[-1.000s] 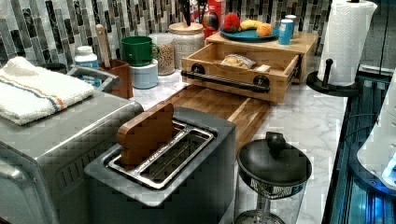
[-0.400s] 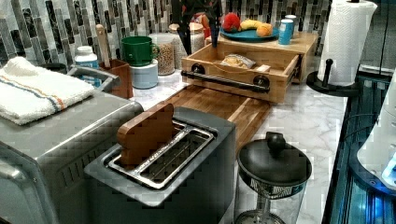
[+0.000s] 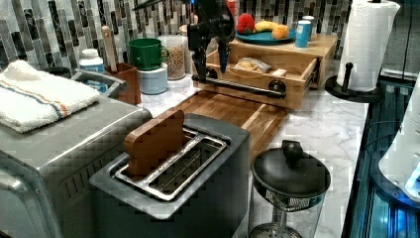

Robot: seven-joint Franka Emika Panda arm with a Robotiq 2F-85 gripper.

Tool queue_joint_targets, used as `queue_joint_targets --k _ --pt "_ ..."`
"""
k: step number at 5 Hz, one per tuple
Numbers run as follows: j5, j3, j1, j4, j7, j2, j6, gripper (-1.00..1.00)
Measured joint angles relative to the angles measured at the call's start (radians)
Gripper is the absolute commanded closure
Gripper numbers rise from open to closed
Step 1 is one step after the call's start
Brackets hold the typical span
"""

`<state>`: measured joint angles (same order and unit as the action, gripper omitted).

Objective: Close the drawer.

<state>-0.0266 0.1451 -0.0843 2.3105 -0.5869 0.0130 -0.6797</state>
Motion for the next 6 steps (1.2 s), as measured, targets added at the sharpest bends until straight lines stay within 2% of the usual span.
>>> queue_joint_targets --k 2,3,4,6 --pt "0.108 0.000 0.005 0.049 -0.060 -0.021 -0.082 1.00" --pt "0.112 -0.011 -0.006 0.047 -0.137 -0.061 -0.183 1.00" --pt "0.141 -0.040 -0.023 0.031 -0.207 -0.123 -0.204 1.00" --pt "0.145 -0.028 -0.150 0.045 -0.216 -0.214 -0.219 1.00"
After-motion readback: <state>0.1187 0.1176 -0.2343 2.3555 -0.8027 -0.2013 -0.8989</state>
